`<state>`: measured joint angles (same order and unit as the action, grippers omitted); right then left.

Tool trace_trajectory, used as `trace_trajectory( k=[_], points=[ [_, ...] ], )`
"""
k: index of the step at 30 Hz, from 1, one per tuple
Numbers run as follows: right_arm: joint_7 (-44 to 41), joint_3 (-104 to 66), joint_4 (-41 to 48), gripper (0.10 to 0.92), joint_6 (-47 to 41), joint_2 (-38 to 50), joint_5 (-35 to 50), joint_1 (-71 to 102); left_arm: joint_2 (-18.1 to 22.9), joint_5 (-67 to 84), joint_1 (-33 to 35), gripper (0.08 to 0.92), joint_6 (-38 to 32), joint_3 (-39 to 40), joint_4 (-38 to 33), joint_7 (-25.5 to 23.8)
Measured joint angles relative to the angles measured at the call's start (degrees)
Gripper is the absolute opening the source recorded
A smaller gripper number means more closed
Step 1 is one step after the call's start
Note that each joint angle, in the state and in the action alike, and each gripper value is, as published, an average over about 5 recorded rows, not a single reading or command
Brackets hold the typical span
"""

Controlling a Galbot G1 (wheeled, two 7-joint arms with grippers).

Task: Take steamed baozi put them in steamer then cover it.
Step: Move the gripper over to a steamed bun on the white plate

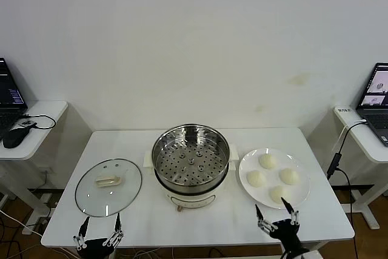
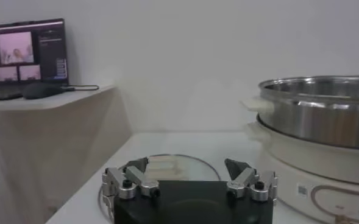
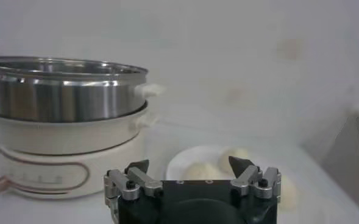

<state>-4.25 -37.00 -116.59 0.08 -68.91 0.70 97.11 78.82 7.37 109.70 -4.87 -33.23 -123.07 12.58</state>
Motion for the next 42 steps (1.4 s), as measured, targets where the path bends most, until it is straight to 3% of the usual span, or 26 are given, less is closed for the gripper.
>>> trace_trajectory(
  k=[9, 26, 33, 42],
  points=[
    [-6.1, -1.9, 4.1, 0.823, -3.3, 10.5, -9.9, -9.3, -1.1, -1.5, -1.3, 0.823, 1.4, -1.3, -0.8, -0.4],
    [-33.9, 17.4, 24.0, 0.823, -3.1, 33.8, -16.7, -44.5, -1.0, -4.6, -2.4, 0.823, 1.1, -2.5, -0.8, -1.0],
    [-42.9, 33.3, 32.3, 0.823, -1.5, 36.5, -16.3, -60.8, -1.2, -4.9, -2.7, 0.823, 1.1, -3.1, -0.4, -0.9],
    [-48.8, 51.9, 41.7, 0.823, -0.3, 33.6, -16.9, -77.9, -1.2, -5.1, -3.8, 0.823, 1.3, -3.7, -0.1, -1.1]
  ],
)
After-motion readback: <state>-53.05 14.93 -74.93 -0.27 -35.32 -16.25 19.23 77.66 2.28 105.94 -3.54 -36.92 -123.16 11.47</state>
